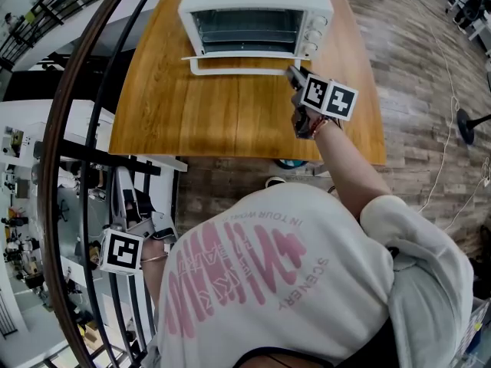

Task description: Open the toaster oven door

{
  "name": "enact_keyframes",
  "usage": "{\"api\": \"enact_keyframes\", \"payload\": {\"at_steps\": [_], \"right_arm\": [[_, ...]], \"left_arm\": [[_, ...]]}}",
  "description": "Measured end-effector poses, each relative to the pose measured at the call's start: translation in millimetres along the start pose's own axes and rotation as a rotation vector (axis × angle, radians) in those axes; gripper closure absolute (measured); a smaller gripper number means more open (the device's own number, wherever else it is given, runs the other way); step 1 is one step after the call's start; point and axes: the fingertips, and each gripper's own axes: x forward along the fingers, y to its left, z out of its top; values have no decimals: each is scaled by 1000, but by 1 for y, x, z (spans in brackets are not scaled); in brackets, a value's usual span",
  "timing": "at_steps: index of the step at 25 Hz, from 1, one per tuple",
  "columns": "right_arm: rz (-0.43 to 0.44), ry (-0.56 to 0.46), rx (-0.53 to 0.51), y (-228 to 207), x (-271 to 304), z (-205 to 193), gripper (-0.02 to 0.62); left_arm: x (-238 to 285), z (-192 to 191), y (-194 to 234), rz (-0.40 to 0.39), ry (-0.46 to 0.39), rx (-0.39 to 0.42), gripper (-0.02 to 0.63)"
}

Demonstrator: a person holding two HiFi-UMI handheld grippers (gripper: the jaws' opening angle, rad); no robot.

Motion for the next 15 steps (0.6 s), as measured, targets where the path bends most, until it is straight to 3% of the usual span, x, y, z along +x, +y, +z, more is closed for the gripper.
{"api": "enact_keyframes", "payload": {"at_steps": [15], "right_arm": [[-2, -10, -11, 4, -3, -1, 465]], "left_arm": [[3, 3, 0, -8, 10, 8, 581]]}}
